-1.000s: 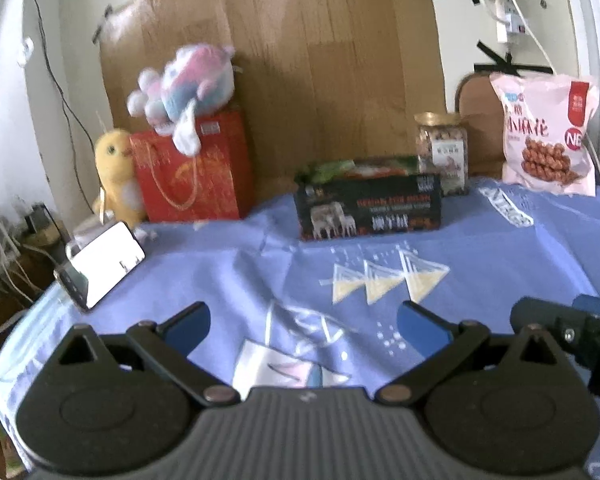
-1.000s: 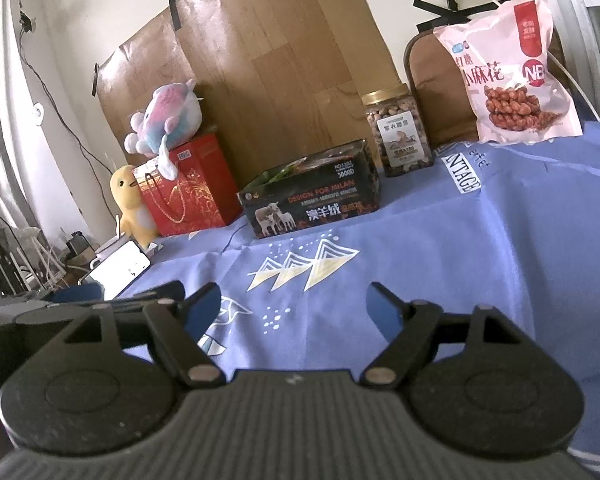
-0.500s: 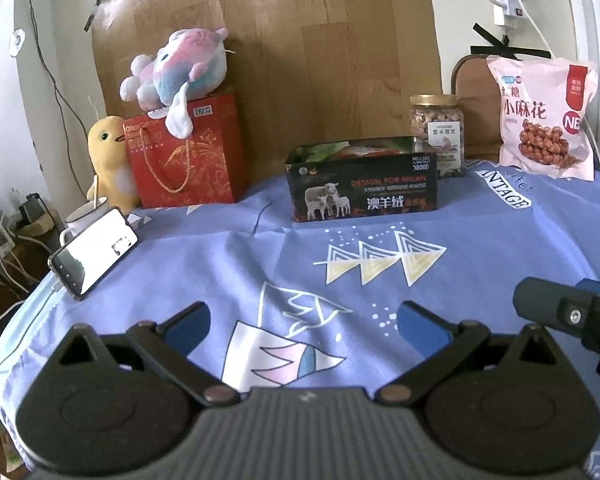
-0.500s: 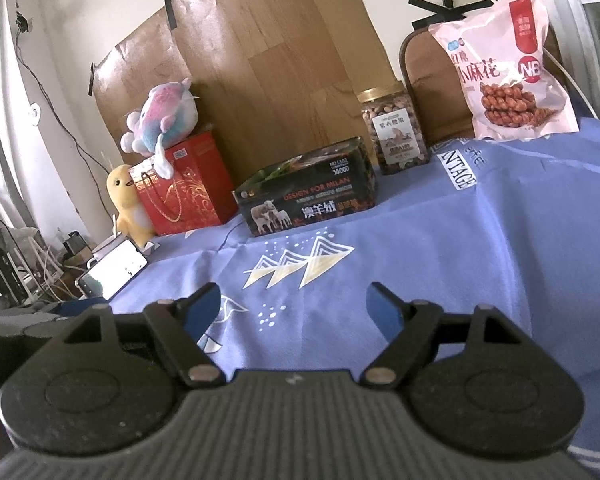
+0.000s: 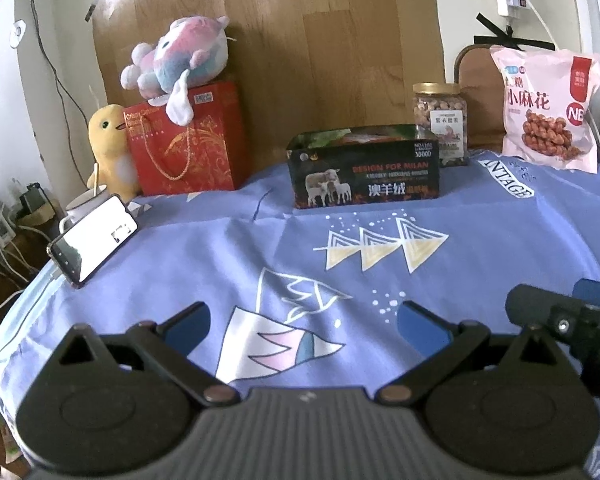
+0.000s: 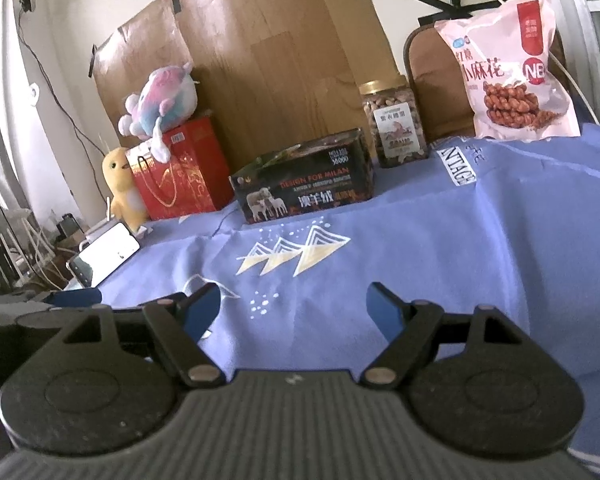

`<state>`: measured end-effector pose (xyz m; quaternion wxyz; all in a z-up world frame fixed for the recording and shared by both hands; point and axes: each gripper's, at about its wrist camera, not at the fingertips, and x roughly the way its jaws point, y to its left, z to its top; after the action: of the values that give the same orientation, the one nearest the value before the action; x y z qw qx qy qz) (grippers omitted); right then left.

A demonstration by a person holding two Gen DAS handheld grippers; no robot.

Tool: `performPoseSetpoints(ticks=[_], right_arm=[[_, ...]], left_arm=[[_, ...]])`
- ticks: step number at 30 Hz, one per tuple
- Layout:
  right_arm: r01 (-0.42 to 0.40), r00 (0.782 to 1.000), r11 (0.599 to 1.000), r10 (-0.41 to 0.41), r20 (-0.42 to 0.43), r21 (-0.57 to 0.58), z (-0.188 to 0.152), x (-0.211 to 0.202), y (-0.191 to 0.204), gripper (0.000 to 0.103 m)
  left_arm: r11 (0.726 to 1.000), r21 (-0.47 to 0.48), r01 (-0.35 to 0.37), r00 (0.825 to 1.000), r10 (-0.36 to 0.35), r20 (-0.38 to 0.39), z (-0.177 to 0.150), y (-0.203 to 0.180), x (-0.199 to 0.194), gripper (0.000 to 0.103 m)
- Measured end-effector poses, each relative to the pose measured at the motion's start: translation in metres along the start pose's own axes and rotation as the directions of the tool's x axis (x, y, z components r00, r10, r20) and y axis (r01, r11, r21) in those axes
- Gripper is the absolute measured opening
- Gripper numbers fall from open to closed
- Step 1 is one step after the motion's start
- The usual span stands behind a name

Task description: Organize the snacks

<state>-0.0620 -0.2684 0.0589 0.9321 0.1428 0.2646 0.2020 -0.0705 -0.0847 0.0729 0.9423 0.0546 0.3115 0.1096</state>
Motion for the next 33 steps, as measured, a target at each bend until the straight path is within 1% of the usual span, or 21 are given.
performPoseSetpoints(ticks=[12, 16, 33], right_arm=[[0.004, 1.000, 1.000, -0.004, -0.002, 0.001, 0.0012, 0.0014, -0.0006, 0.082], [0.009, 1.000, 1.000, -0.009, -0.006, -0.009, 0.0019, 0.0024, 0.0007, 0.082], [0.009, 1.000, 1.000, -0.009, -0.010, -0.002, 0.0004, 0.0029, -0.0009, 0.083]], left_arm=[[1.000, -0.002, 0.007, 1.000, -0.007, -0.020, 0.0013, -0.0017, 0.0020, 0.103], [1.000, -0.016, 0.012, 1.000, -0.012, -0.026, 0.0019, 0.0007, 0.0028, 0.103], [1.000, -0.003, -0.027, 0.999, 0.027, -0.025, -0.0001, 0.0005, 0.0051, 0.103]])
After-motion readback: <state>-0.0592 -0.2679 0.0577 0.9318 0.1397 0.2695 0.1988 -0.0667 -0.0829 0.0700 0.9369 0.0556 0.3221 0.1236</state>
